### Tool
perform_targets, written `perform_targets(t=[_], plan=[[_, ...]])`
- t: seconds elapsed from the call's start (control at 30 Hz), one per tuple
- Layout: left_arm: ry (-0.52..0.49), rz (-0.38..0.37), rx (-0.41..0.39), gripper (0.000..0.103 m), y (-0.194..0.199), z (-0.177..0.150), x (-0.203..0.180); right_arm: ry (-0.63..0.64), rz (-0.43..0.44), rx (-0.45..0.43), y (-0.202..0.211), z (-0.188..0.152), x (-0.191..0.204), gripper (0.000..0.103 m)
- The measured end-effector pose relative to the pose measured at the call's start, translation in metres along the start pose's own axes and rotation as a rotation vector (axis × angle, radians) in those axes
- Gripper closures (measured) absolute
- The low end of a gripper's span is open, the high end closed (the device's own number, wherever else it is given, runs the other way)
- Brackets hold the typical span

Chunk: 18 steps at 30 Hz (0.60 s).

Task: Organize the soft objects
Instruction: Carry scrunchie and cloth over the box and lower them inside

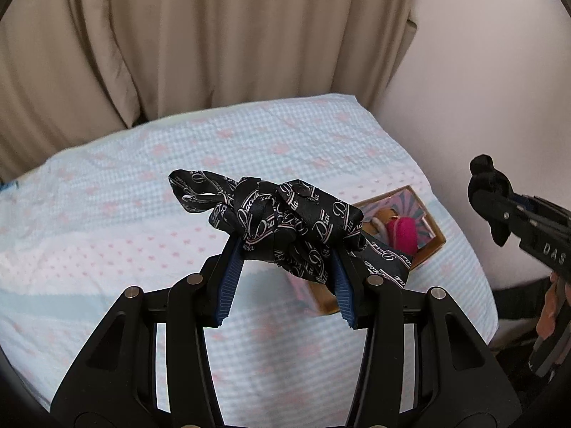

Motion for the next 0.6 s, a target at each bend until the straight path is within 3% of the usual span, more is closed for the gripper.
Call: perform_targets(t=[0.2, 0.6], plan=[[0.042, -0.003, 0.057, 0.060, -0.043, 0.007, -0.048, 0.018, 0.021, 0.099, -0.033, 0.022, -0.060, 0.075], [0.062, -0.021, 0.263, 0.060, -0.150, -0.015, -0.103, -0.011, 0.078, 0.310, -0.139, 0.024, -0.127, 0.075]])
Point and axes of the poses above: each gripper's, at about its wrist camera, not at the fingertips, and y roughly against the way its jaws point, x to its left, z to its top, the point moved 4 cm from there along -y, roughly the way its jaws point, and after that the axes turned 14 degrees about -y, right-handed, at the moved point
